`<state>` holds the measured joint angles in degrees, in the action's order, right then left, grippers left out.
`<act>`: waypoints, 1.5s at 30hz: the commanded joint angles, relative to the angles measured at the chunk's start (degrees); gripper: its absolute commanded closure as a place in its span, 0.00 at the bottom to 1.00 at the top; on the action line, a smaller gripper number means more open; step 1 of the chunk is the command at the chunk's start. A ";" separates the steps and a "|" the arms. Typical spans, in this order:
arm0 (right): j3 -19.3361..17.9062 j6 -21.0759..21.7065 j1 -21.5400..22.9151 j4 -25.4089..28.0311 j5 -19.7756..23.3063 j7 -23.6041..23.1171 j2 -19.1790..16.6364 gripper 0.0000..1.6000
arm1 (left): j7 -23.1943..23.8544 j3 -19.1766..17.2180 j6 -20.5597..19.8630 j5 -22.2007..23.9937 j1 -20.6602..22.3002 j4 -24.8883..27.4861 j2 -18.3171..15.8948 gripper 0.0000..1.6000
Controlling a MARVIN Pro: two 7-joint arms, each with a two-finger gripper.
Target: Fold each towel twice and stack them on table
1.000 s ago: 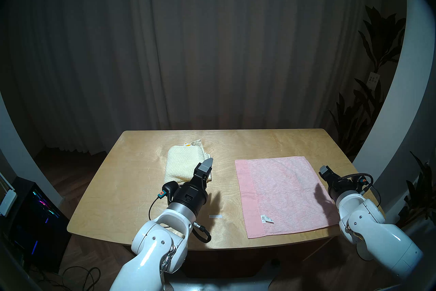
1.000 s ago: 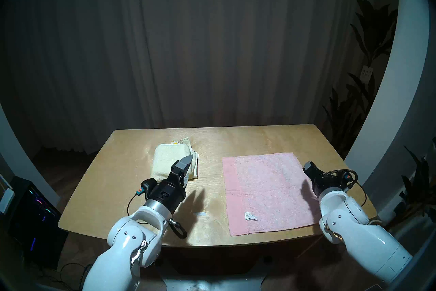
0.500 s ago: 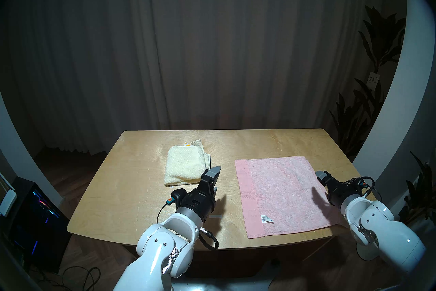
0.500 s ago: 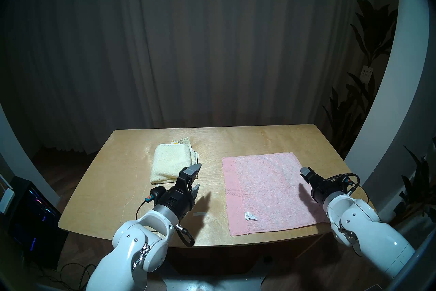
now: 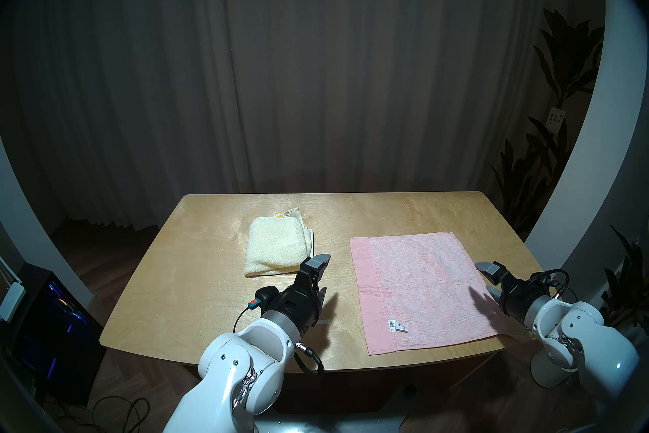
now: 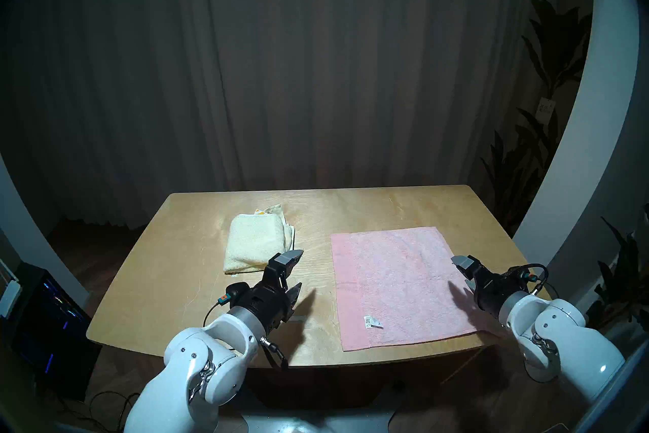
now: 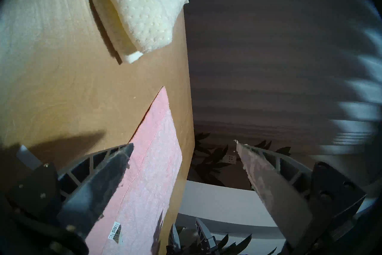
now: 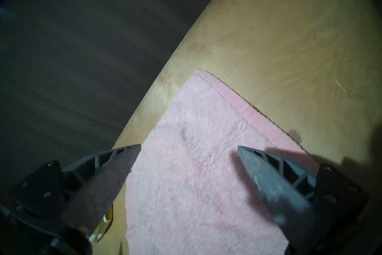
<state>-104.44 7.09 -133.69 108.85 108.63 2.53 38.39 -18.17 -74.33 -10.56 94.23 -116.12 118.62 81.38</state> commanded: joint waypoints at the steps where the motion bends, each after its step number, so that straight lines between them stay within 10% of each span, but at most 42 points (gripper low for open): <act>1: -5.29 6.17 -5.17 -0.66 4.90 -6.66 0.75 0.00 | -1.09 -0.86 -2.46 2.44 0.19 2.22 -1.22 0.00; 14: -15.80 21.00 -14.74 -4.18 10.90 -18.04 2.61 0.00 | -4.97 -2.64 -8.31 8.87 2.16 2.26 -3.05 0.00; 29: -20.07 35.34 -22.75 -7.04 6.91 -30.87 5.79 0.00 | -10.24 -4.06 -16.81 20.41 3.67 -0.88 -5.82 0.00; 45: -19.41 29.01 -20.41 -8.32 0.35 -33.56 10.17 0.00 | -13.93 -1.99 -23.70 20.27 12.35 -5.99 -7.22 0.00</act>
<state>-123.42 38.31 -154.76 100.03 110.33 -28.74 46.86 -32.00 -76.50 -32.70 113.96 -108.05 112.10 74.13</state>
